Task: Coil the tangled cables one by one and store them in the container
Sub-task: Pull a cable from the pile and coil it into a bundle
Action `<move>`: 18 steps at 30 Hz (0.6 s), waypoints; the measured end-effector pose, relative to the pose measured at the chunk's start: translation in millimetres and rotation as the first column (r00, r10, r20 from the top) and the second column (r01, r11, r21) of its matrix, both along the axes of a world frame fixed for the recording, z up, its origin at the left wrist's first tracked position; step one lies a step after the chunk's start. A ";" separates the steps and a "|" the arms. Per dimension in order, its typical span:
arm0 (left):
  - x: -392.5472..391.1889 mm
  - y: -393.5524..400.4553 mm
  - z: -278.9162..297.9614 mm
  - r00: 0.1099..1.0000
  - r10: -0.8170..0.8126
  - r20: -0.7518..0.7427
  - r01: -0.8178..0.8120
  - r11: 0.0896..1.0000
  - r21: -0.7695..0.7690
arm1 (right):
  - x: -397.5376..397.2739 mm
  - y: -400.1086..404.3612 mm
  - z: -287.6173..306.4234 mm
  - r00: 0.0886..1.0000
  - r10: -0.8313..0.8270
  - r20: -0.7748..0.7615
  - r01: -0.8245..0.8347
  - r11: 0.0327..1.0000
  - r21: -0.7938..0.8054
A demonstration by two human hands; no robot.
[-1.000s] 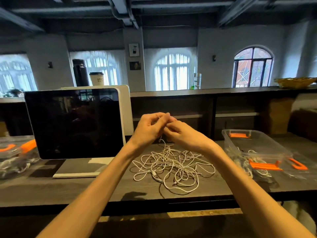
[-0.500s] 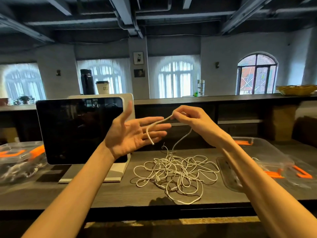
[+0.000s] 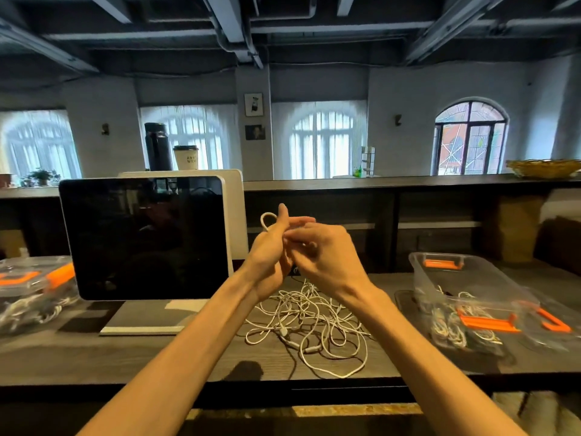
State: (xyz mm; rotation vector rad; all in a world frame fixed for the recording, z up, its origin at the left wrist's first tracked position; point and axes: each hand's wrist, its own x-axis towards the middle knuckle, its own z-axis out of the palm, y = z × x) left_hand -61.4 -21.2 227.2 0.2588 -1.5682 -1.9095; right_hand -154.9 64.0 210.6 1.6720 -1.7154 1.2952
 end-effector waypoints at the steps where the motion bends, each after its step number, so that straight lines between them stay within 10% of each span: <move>1: -1.2 -0.8 -0.5 0.999 0.015 -0.035 -0.014 0.999 0.053 | 1.3 -0.6 -4.7 1.000 0.002 0.025 -0.002 1.000 0.000; 7: 7.2 -37.0 13.7 0.957 0.077 -0.279 0.016 0.949 0.314 | -20.1 11.1 -33.1 0.902 0.052 0.430 -0.138 0.975 0.172; 14: 12.9 -42.7 3.6 0.965 0.132 0.227 -0.044 0.933 -0.357 | -22.4 13.3 -12.8 0.909 0.187 0.372 -0.229 0.971 0.071; 18: 8.3 -30.5 0.0 0.932 0.116 0.342 0.055 0.891 -0.451 | -17.1 3.8 3.3 0.931 0.218 0.294 -0.251 0.965 0.079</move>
